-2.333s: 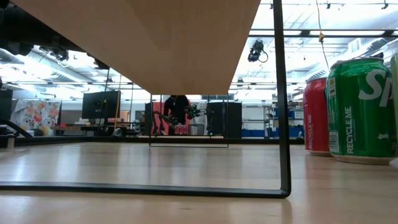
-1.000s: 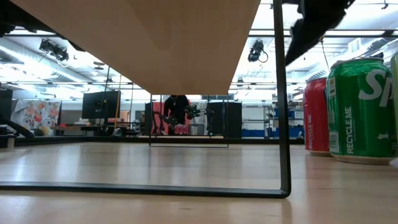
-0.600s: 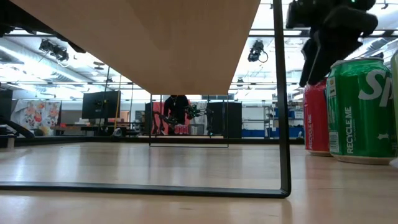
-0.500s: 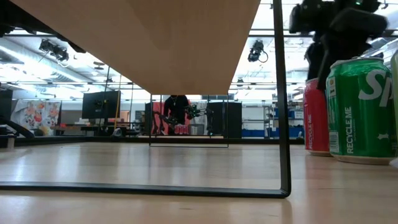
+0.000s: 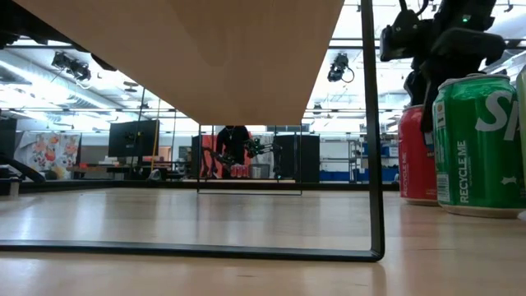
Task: Place canned beverage on shelf
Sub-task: Put the top orange soda can on the shelf
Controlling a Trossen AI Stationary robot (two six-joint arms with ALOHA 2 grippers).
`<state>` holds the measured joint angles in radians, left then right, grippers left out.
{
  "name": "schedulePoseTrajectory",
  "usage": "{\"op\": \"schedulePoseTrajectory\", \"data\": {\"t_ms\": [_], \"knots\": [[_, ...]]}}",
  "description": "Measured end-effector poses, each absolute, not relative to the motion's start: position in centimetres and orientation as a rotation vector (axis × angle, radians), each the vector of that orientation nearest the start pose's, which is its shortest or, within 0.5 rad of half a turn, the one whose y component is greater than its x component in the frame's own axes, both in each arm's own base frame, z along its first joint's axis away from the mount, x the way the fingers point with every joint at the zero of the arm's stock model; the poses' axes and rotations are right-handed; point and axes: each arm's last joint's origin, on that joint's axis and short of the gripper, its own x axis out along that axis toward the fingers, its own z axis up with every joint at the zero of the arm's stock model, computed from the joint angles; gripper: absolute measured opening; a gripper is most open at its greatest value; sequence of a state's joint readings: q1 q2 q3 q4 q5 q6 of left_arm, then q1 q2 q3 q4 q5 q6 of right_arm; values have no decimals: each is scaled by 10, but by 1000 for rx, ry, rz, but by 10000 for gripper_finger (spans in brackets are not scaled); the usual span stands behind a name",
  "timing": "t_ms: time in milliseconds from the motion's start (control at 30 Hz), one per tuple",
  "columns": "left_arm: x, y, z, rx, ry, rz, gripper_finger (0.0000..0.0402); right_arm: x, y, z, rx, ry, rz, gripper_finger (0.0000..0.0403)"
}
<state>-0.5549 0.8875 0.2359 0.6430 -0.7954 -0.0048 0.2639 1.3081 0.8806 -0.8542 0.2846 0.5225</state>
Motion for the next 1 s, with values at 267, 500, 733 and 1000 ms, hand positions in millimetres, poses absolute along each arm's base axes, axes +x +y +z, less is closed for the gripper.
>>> {"op": "schedulePoseTrajectory", "data": {"t_ms": [267, 500, 733, 1000], "knots": [[158, -75, 201, -35, 49, 181, 392, 220, 50, 252, 112, 1090, -304, 325], [158, -74, 201, -24, 50, 201, 392, 227, 52, 301, 127, 989, -266, 325], [158, -74, 201, -20, 50, 208, 392, 233, 59, 351, 26, 814, -215, 325], [160, -69, 201, -34, 50, 238, 392, 282, 75, 363, -123, 773, -161, 325]]}}
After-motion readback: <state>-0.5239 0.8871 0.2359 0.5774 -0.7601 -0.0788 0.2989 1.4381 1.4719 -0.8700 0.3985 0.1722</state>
